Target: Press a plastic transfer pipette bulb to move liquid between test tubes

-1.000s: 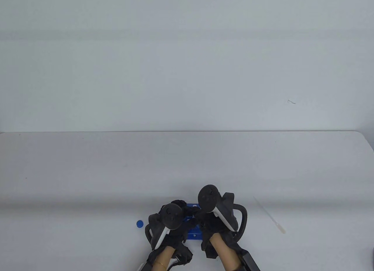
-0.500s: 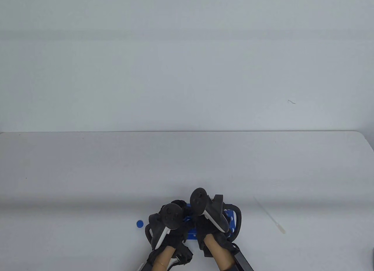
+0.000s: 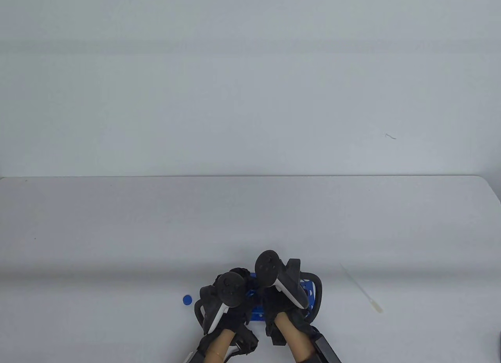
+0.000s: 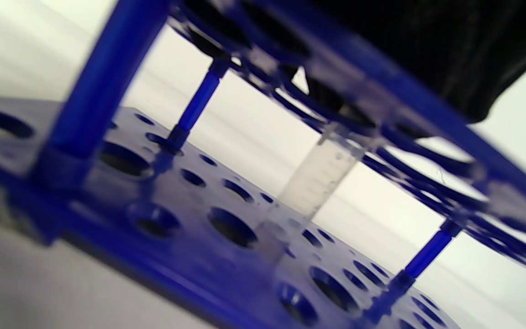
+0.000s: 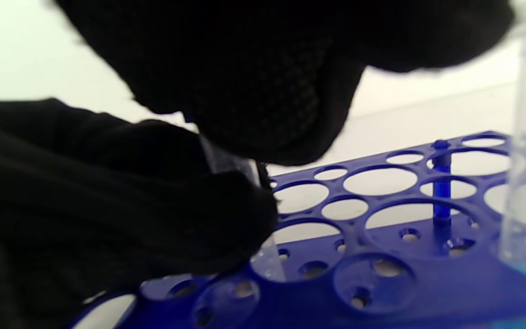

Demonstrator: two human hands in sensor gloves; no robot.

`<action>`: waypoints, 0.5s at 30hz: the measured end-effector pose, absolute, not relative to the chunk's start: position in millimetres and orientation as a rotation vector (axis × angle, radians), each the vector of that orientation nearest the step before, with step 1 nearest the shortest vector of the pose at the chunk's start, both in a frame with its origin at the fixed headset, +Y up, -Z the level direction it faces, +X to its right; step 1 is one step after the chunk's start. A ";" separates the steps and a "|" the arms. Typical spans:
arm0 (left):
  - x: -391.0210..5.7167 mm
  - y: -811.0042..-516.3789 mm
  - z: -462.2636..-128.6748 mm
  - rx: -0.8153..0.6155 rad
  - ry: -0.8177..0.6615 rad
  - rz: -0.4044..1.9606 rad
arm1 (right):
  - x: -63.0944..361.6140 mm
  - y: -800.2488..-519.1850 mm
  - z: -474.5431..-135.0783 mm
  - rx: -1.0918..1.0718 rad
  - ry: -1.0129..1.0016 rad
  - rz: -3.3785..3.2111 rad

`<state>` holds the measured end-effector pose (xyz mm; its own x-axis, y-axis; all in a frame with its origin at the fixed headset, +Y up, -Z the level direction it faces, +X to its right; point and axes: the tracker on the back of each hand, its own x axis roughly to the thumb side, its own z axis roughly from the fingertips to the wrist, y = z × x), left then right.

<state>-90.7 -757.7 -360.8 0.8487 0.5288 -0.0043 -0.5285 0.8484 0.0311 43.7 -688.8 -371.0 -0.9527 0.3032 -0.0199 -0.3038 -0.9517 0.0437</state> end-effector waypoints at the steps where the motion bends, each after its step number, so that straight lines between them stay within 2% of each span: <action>1: -90.7 -757.7 -360.8 0.029 0.013 0.558 | 44.6 -688.7 -371.5 -0.015 0.092 2.813; 3: -90.7 -757.8 -360.9 0.029 0.013 0.559 | 46.9 -688.3 -371.7 -0.024 0.127 2.790; 12: -90.7 -757.9 -361.1 0.028 0.012 0.558 | 33.7 -692.8 -369.8 -0.048 -0.047 2.991; 15: -90.5 -757.8 -361.1 0.029 0.013 0.556 | 35.5 -691.9 -370.3 -0.019 -0.024 2.937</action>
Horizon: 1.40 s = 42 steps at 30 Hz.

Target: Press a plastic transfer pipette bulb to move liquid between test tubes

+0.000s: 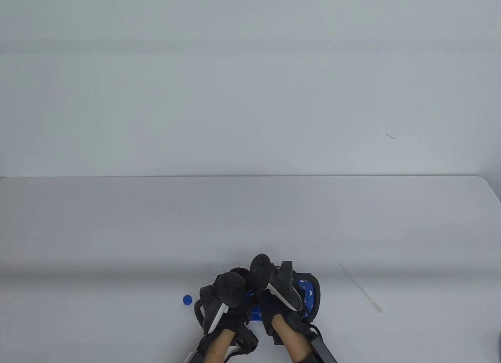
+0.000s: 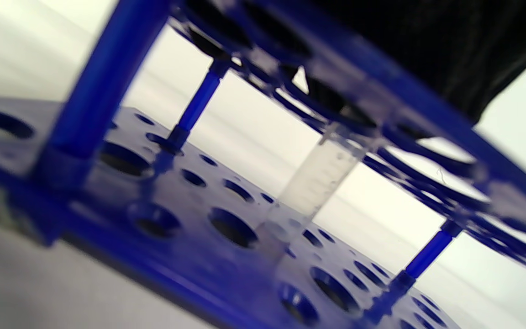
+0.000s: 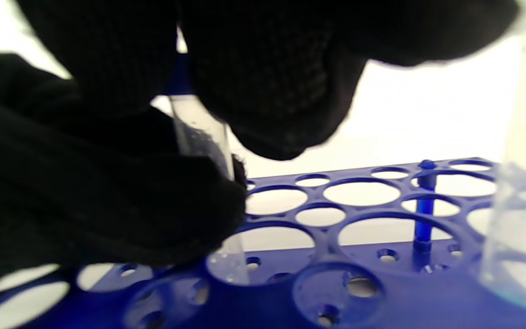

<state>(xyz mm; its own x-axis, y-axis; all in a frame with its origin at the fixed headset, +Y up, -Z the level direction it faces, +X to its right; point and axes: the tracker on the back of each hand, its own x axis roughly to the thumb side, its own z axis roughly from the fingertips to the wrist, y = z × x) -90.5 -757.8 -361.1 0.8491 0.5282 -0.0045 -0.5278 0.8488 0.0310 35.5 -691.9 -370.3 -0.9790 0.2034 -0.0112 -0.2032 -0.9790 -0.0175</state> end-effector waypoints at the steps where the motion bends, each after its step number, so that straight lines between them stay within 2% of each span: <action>1: -90.5 -757.8 -361.1 0.029 0.013 0.557 | 36.0 -691.3 -370.2 -0.006 -0.011 2.921; 7: -90.4 -757.6 -361.1 0.030 0.013 0.555 | 37.6 -688.8 -369.4 0.013 0.073 2.872; 13: -90.4 -757.6 -361.0 0.030 0.013 0.555 | 35.2 -690.3 -367.8 -0.056 -0.047 2.962; 16: -90.3 -757.7 -361.0 0.030 0.012 0.555 | 33.5 -691.2 -368.0 -0.018 -0.126 2.993; 24: -90.1 -757.6 -360.7 0.032 0.013 0.554 | 34.7 -685.5 -366.6 0.047 0.012 2.913; 29: -90.2 -757.5 -360.6 0.032 0.012 0.553 | 38.0 -686.6 -366.8 -0.017 -0.071 2.947; 34: -90.3 -757.6 -360.6 0.033 0.012 0.553 | 31.6 -689.6 -366.5 0.020 -0.077 3.011; 42: -90.2 -757.4 -360.5 0.035 0.012 0.550 | 32.2 -684.5 -365.0 0.061 0.017 2.948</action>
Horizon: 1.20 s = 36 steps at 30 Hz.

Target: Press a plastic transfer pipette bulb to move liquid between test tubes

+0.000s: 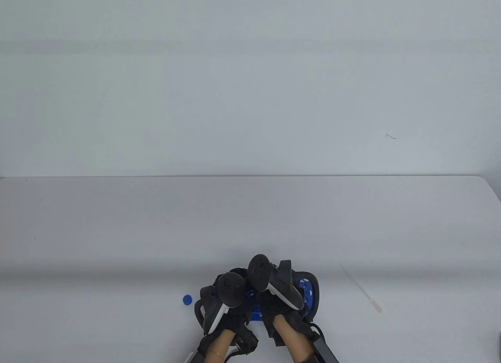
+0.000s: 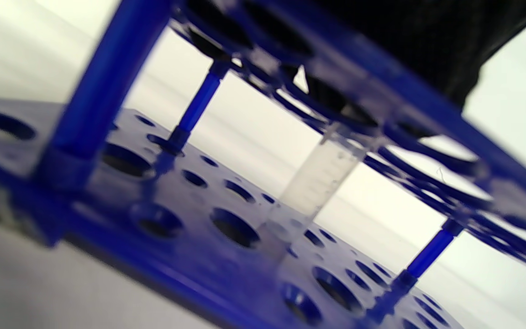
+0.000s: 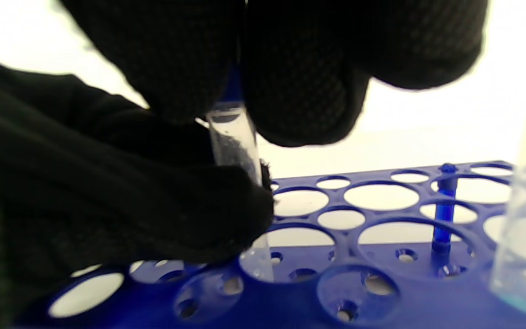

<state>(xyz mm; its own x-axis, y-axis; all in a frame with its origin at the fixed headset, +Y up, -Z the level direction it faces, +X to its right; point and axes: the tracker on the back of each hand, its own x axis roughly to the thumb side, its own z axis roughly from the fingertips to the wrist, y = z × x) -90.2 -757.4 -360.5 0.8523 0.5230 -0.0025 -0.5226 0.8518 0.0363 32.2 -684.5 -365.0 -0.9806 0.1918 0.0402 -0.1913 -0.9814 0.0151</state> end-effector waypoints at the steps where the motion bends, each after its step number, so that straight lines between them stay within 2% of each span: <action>1: -90.2 -757.4 -360.5 0.034 0.012 0.550 | 32.9 -684.5 -364.4 0.050 -0.003 2.940; 8: -90.1 -757.2 -360.5 0.035 0.012 0.548 | 29.4 -686.7 -363.8 0.020 -0.111 3.035; 18: -89.9 -757.1 -360.4 0.036 0.011 0.547 | 27.6 -681.9 -363.2 0.081 -0.023 3.008; 25: -90.0 -757.0 -360.2 0.036 0.011 0.548 | 27.8 -684.3 -362.4 0.016 -0.188 3.110; 36: -89.8 -756.8 -359.9 0.036 0.012 0.547 | 24.3 -679.6 -359.9 0.135 -0.162 3.063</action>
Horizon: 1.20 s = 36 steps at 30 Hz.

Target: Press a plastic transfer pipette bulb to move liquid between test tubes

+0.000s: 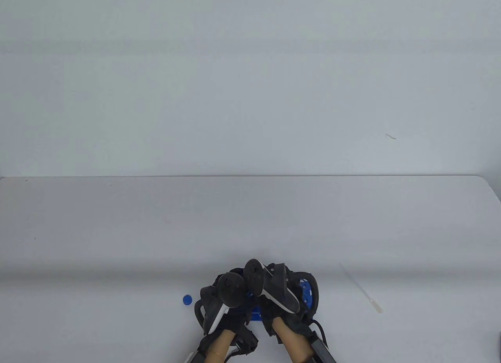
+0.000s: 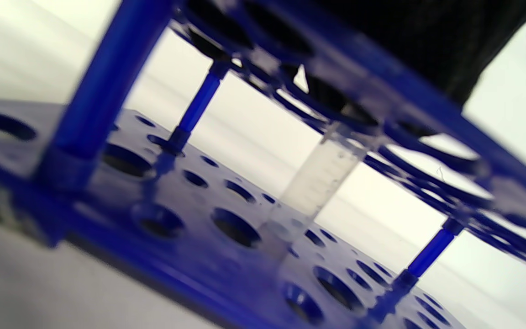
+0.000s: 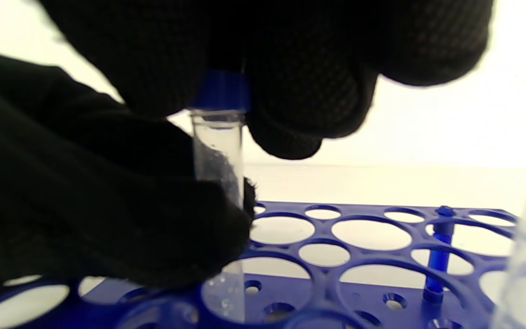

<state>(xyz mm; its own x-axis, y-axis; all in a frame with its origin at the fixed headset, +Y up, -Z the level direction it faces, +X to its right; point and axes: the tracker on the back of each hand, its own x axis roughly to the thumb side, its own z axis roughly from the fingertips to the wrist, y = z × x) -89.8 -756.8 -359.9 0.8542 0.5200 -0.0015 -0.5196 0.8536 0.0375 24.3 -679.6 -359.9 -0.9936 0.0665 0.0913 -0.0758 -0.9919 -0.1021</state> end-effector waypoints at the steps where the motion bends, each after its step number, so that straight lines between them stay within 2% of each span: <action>1: -89.8 -756.8 -359.9 0.036 0.012 0.548 | 24.0 -679.1 -359.7 0.150 -0.157 3.061; 6: -89.7 -756.7 -359.9 0.037 0.011 0.545 | 24.4 -677.5 -360.4 0.175 -0.075 3.050; 14: -89.8 -756.5 -359.8 0.037 0.011 0.545 | 33.6 -664.4 -357.3 0.147 -0.209 3.007; 19: -89.8 -756.6 -359.6 0.038 0.009 0.545 | 65.4 -631.5 -350.8 0.051 -0.328 2.840; 24: -89.6 -756.7 -359.4 0.036 0.003 0.539 | 114.7 -614.0 -346.2 -0.073 -0.428 2.723; 28: -89.0 -756.7 -359.0 0.034 -0.001 0.531 | 149.7 -622.9 -348.3 -0.207 -0.446 2.730; 31: -88.2 -757.1 -358.0 0.034 -0.007 0.519 | 172.4 -640.6 -354.5 -0.307 -0.400 2.761; 36: -87.7 -757.3 -357.3 0.027 -0.015 0.506 | 194.8 -680.4 -370.4 -0.382 -0.215 2.772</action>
<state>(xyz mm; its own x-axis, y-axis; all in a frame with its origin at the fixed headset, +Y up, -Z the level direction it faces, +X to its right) -87.7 -757.3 -357.3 0.8745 0.4846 0.0207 -0.4849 0.8743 0.0222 194.8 -680.4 -370.4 -0.9083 0.3455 -0.2360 -0.3050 -0.9329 -0.1917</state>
